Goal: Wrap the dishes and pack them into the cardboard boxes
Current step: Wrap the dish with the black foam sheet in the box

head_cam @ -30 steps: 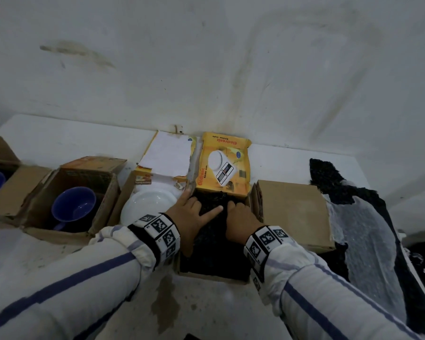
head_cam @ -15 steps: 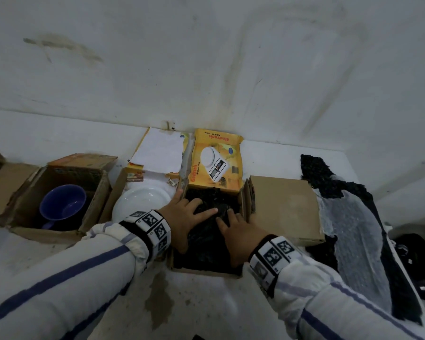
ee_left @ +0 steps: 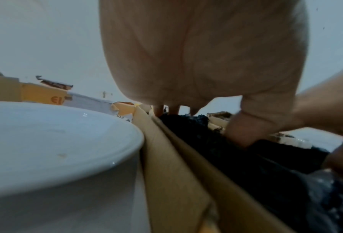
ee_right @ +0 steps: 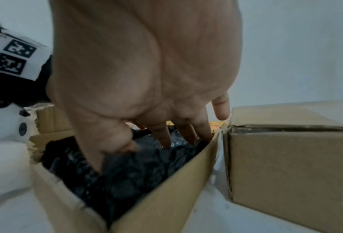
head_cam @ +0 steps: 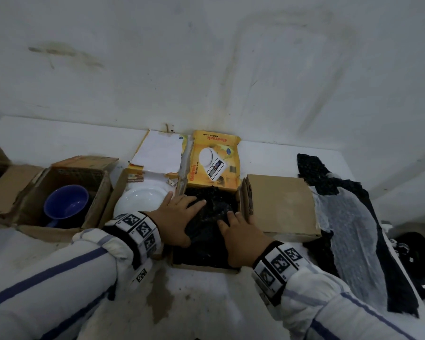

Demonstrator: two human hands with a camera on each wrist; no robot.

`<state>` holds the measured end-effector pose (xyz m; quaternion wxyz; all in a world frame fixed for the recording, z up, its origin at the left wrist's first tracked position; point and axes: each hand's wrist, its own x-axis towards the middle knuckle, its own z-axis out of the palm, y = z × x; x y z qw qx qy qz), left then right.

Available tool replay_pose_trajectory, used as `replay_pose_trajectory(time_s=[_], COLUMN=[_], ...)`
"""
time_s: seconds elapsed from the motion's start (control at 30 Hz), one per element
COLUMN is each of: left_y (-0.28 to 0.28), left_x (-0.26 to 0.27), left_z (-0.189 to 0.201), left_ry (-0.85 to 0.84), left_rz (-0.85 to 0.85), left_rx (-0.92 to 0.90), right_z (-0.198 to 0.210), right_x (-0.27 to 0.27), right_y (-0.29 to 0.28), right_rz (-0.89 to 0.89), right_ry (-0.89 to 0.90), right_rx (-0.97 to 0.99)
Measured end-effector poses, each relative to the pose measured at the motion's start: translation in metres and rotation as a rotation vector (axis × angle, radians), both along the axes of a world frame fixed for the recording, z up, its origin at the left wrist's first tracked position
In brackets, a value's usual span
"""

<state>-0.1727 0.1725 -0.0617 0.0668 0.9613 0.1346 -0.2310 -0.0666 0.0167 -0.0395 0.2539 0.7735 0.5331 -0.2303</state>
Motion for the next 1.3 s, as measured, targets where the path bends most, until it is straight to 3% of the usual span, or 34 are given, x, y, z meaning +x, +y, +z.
replay_pose_trajectory(time_s=[0.27, 0.4, 0.53, 0.67, 0.93, 1.13, 1.3], left_y=[-0.010, -0.022, -0.023, -0.022, -0.007, -0.007, -0.018], left_x=[0.000, 0.000, -0.002, -0.003, -0.007, -0.007, -0.003], left_z=[-0.007, -0.015, -0.018, -0.018, 0.004, 0.000, -0.005], left_ry=[0.055, 0.044, 0.085, 0.106, 0.079, 0.150, 0.129], left_rz=[0.001, 0.007, 0.018, 0.019, 0.094, 0.013, 0.021], left_rx=[0.216, 0.264, 0.262, 0.262, 0.059, 0.178, 0.247], right_z=[-0.017, -0.012, -0.015, -0.025, -0.002, -0.016, -0.016], right_x=[-0.011, -0.009, -0.013, -0.023, -0.005, -0.015, -0.010], right_y=[-0.004, 0.000, 0.005, 0.006, -0.002, -0.009, -0.013], right_rz=[0.036, 0.007, -0.126, -0.127, -0.162, -0.069, -0.058], right_ry=[-0.118, -0.005, 0.142, 0.026, 0.201, 0.024, 0.041], right_rx=[0.077, 0.025, 0.004, 0.038, 0.150, 0.158, 0.175])
